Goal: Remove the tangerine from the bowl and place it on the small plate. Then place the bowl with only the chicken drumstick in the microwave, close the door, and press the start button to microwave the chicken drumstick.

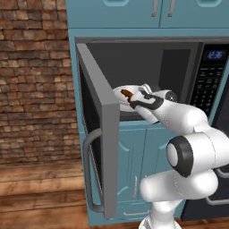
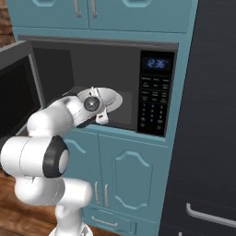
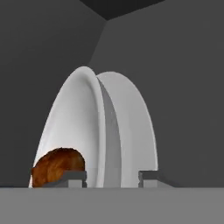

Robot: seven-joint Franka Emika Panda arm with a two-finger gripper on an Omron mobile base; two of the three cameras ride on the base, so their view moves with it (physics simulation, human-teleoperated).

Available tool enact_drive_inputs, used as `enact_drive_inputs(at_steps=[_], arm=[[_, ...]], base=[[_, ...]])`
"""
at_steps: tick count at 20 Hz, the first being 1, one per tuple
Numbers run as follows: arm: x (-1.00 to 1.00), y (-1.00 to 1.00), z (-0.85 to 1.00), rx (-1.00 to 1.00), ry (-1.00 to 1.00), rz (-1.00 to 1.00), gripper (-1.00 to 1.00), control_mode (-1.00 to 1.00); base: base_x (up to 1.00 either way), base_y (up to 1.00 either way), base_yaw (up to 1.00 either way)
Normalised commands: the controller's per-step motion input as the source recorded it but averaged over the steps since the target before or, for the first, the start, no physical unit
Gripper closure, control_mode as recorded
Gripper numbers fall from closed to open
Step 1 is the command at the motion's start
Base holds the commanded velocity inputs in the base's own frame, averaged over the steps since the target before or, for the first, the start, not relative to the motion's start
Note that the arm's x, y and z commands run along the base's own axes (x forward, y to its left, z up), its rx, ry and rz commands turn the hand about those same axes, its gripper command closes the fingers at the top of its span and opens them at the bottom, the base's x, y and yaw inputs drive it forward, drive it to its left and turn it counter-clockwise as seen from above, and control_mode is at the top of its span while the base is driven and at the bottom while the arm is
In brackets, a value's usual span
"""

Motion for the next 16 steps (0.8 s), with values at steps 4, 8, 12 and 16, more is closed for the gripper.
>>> enact_drive_inputs(at_steps=[4, 8, 12, 16], arm=[[-0.63, -0.01, 0.12, 0.0, -0.19, 0.0, -1.0, -1.0], [-0.72, -0.05, 0.24, 0.0, -0.25, 0.0, -1.0, -1.0], [-0.54, -0.12, 0.18, -0.04, -0.13, 0.0, -1.0, -1.0], [-1.0, -0.08, 0.8, -0.27, -0.32, 0.0, -1.0, -1.0]], base=[[0.0, 0.0, 0.0], [0.0, 0.0, 0.0], [0.0, 0.0, 0.0], [0.0, 0.0, 0.0]])
